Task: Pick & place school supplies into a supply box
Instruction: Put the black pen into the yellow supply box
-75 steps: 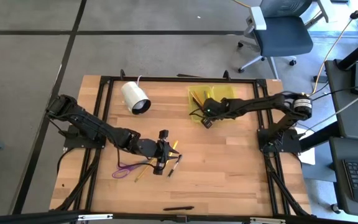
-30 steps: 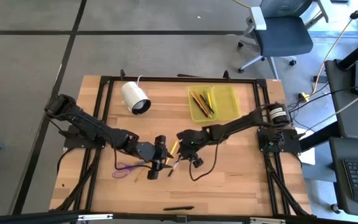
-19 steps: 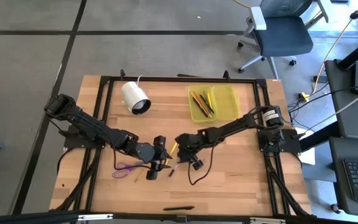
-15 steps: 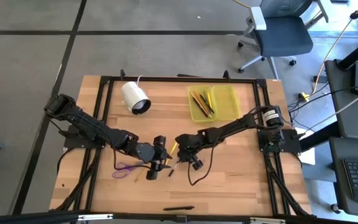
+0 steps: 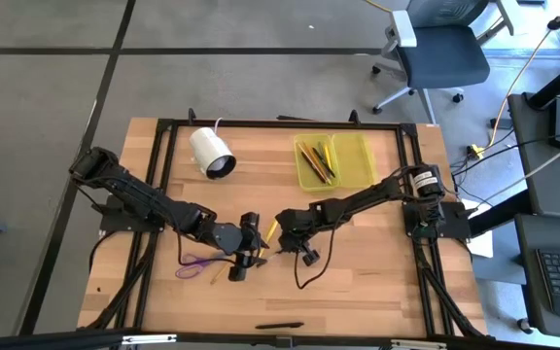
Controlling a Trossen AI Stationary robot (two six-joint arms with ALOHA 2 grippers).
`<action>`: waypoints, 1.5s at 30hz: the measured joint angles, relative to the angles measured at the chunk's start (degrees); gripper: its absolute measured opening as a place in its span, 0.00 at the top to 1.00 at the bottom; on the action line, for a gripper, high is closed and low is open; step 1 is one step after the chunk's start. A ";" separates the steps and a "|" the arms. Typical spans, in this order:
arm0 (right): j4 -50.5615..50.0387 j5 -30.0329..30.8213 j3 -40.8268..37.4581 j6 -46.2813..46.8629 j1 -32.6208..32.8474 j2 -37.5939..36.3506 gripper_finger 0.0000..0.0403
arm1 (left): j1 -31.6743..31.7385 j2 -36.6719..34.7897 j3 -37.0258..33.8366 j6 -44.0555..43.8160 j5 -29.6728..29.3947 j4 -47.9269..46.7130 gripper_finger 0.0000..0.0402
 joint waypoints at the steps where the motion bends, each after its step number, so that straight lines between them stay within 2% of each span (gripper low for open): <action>1: -0.02 0.02 -0.02 0.77 0.00 0.00 0.84 | 0.00 0.00 0.00 -0.09 0.00 0.00 0.57; 9: -1.46 -0.45 -0.09 5.19 -0.04 -0.32 0.83 | 0.00 0.00 0.00 -0.05 0.01 -0.13 0.57; 21: -6.50 -1.10 -0.42 6.65 -0.04 -3.41 0.85 | 0.00 0.00 0.00 0.08 -0.65 -2.01 0.57; 32: -10.38 1.94 -0.24 8.03 0.42 -4.54 0.91 | 0.13 0.00 0.00 -1.49 -9.44 -8.06 0.57; 40: -10.42 7.60 -0.20 8.12 2.44 -4.50 0.91 | 0.16 0.31 0.00 -3.55 -9.78 -7.92 0.57; 45: -10.45 8.26 -0.20 9.44 2.75 -4.49 0.91 | 0.86 3.25 0.00 -7.47 -8.61 -4.29 0.57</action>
